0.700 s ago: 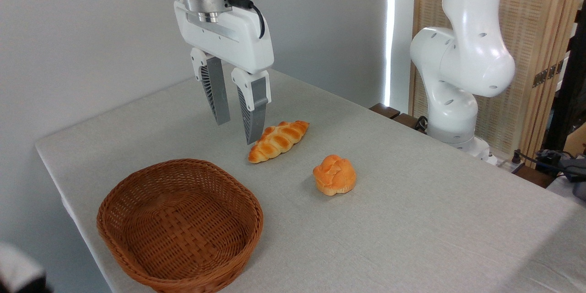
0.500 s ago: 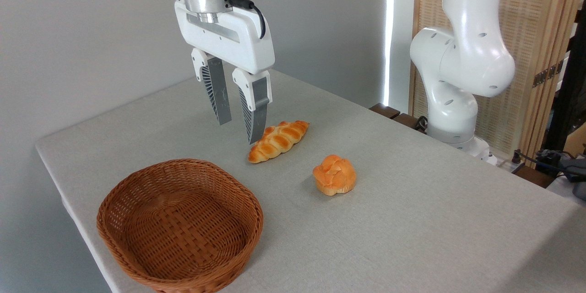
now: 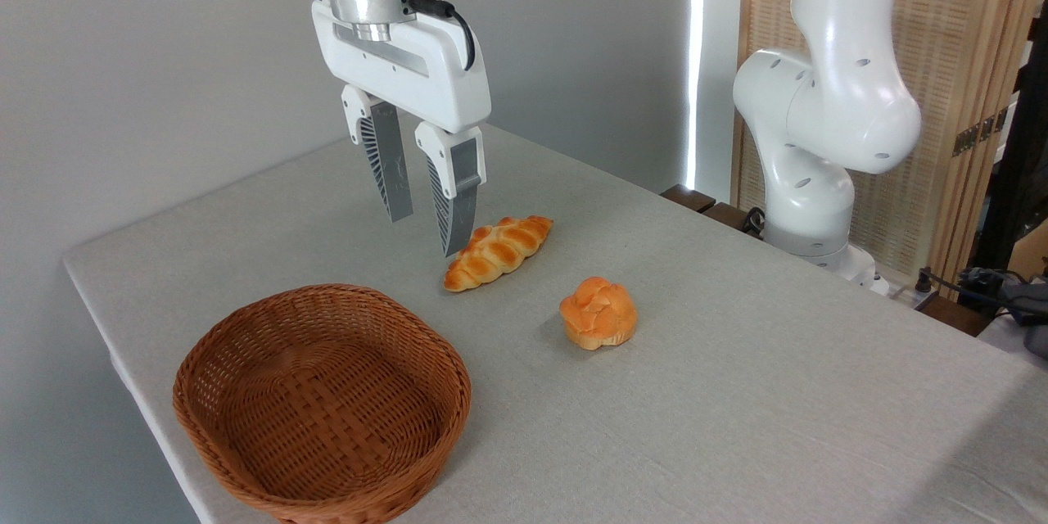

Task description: Put bread into the basket

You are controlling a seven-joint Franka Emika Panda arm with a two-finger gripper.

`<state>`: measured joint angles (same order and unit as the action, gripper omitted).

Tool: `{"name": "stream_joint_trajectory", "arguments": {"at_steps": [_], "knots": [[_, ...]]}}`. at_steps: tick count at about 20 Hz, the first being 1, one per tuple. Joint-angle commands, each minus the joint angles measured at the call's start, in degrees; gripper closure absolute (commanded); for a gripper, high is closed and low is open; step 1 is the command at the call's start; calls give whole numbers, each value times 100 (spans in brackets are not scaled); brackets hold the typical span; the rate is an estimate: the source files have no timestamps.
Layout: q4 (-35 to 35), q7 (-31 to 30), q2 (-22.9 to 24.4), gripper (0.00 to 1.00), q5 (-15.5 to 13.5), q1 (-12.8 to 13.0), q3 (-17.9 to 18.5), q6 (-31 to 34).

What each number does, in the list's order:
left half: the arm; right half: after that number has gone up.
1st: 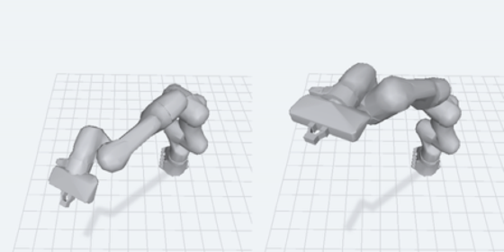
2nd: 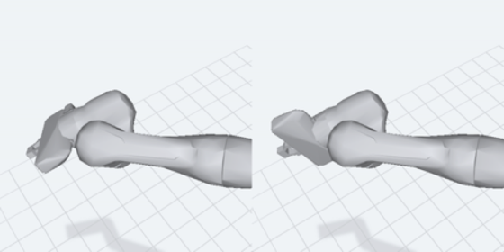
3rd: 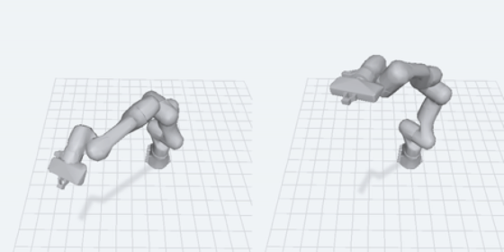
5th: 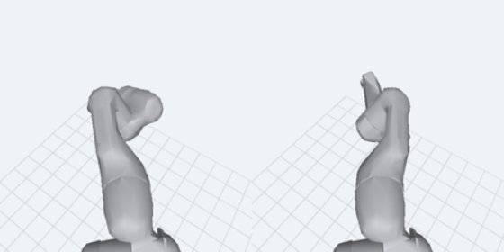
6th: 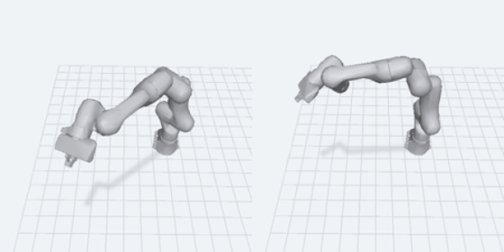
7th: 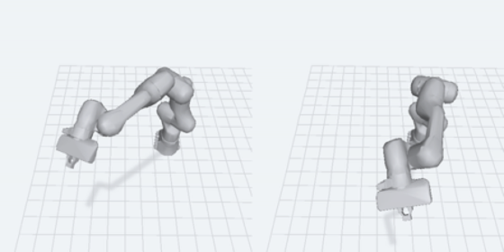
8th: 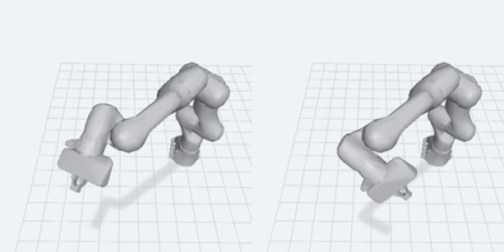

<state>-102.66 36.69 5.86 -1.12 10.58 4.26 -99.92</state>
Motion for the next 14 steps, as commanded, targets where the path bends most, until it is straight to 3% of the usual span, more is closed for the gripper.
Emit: {"name": "stream_joint_trajectory", "arguments": {"at_steps": [1, 14], "knots": [[53, -13, 12, 0, -143, 6, 39, 218], [53, 242, -6, 0, -134, 15, 22, 649]]}}
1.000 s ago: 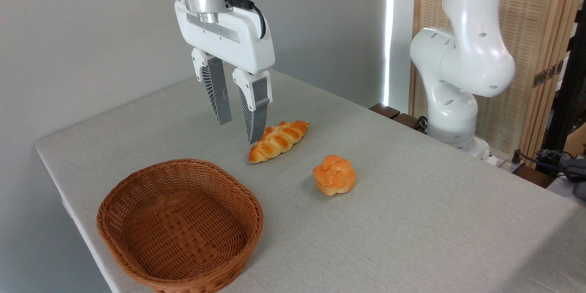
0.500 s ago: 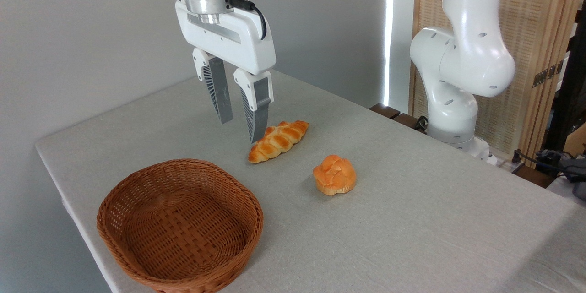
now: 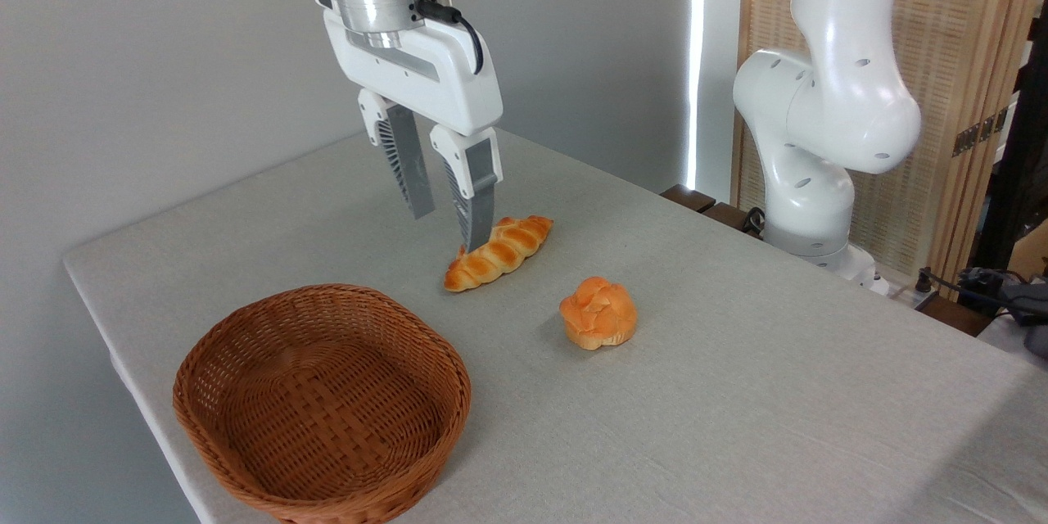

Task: Put bread into the basket
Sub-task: 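Move the open gripper over the round orange bun and lower it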

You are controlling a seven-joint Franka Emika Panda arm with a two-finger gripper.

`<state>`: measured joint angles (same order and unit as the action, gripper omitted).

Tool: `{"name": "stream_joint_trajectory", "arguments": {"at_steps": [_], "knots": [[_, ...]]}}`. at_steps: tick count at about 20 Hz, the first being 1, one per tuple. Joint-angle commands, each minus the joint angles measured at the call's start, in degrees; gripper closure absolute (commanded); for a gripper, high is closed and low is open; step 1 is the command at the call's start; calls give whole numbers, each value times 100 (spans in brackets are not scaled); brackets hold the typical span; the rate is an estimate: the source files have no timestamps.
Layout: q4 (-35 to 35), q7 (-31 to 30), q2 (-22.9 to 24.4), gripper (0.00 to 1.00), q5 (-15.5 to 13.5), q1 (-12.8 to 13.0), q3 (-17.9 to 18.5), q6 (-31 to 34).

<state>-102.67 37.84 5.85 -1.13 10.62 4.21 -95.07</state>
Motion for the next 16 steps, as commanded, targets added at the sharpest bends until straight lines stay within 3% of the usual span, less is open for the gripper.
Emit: {"name": "stream_joint_trajectory", "arguments": {"at_steps": [1, 10, 14, 16], "knots": [[19, 127, 12, 0, -133, 11, 36, 164], [-1386, 417, 802, 0, -19, 2, 62, 147], [-1958, 452, 900, 0, -1, -16, 71, 86], [-2134, 531, 891, 0, 200, -25, 80, -2]]}}
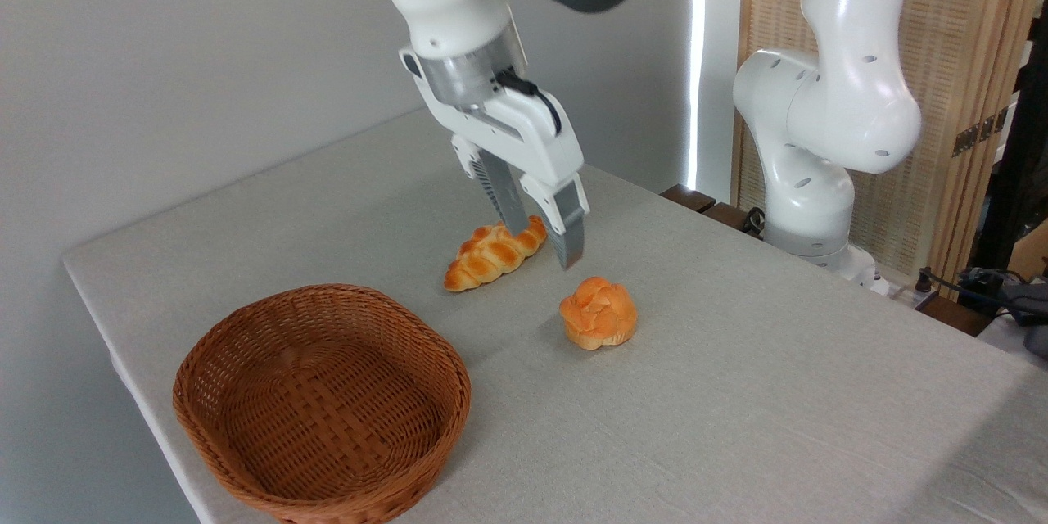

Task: Put bread into the basket
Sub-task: 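Move the open gripper over the round orange bun and lower it, then close the gripper on the round orange bun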

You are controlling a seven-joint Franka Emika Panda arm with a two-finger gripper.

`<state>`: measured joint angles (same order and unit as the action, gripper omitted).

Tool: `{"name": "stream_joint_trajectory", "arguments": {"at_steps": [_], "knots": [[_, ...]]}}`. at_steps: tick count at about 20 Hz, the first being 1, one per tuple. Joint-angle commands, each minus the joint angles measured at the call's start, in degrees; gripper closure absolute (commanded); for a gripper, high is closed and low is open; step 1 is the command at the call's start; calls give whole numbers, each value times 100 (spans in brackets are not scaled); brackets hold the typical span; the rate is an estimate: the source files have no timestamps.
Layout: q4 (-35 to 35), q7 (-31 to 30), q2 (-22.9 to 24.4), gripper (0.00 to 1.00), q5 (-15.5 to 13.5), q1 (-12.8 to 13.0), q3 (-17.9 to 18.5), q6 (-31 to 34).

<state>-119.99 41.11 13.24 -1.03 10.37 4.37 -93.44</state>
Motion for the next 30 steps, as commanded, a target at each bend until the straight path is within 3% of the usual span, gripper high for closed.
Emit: {"name": "stream_joint_trajectory", "arguments": {"at_steps": [1, 9, 16, 30], "knots": [[-550, 309, 152, 0, 313, 8, 56, -296], [-1123, 380, 108, 0, 516, 8, 56, -939], [-1193, 415, 65, 0, 683, -9, 117, -948], [-1220, 397, -305, 0, 683, 0, 126, -1326]]}}
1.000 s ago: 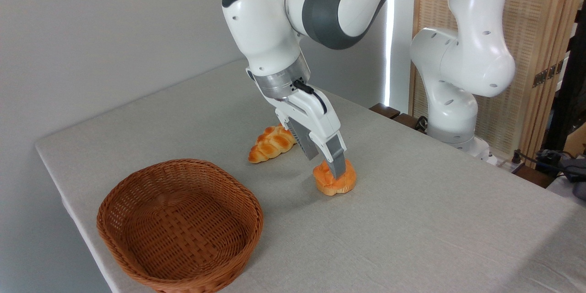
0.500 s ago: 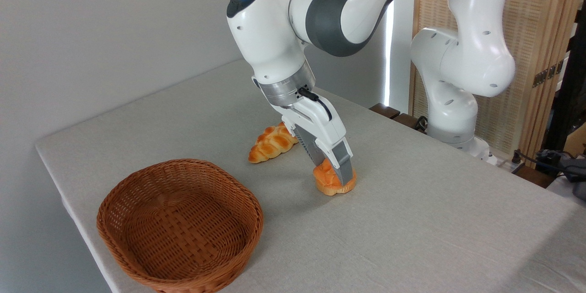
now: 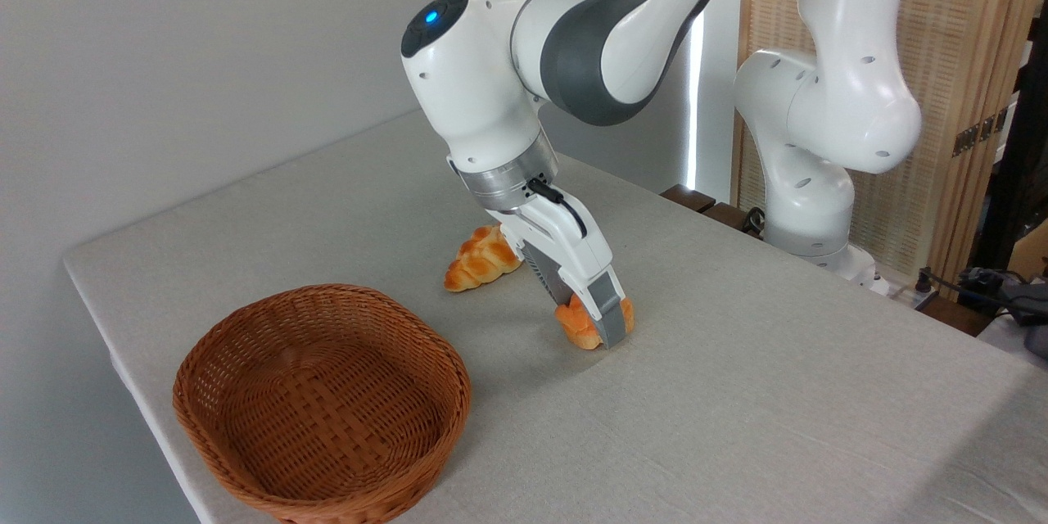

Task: Put bread into the basket
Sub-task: 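Close the gripper on the round orange bun, then lift the bun and carry it over the wicker basket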

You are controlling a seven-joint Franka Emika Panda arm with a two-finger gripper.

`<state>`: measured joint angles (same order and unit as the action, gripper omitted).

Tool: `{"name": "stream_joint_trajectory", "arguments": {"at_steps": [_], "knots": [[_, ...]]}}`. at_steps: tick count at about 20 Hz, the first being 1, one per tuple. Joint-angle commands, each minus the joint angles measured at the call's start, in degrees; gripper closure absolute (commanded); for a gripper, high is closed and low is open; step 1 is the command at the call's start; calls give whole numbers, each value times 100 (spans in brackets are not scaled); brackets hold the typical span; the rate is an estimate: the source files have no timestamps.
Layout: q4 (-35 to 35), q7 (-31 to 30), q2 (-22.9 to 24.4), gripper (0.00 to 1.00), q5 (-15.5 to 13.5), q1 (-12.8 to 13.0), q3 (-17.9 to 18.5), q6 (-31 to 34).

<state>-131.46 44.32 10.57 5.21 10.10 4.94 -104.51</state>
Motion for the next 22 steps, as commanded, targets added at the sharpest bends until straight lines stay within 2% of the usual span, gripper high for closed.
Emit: {"name": "stream_joint_trajectory", "arguments": {"at_steps": [1, 5, 6, 9, 22], "knots": [[-73, 59, -37, 0, 51, 18, 60, -245], [-64, 33, -29, 0, 42, 27, 68, -342], [-64, 50, -20, 5, 42, 27, 69, -342], [-64, 86, -20, 50, 42, 27, 69, -342], [-21, 86, 24, 50, 33, 27, 60, -289]]}}
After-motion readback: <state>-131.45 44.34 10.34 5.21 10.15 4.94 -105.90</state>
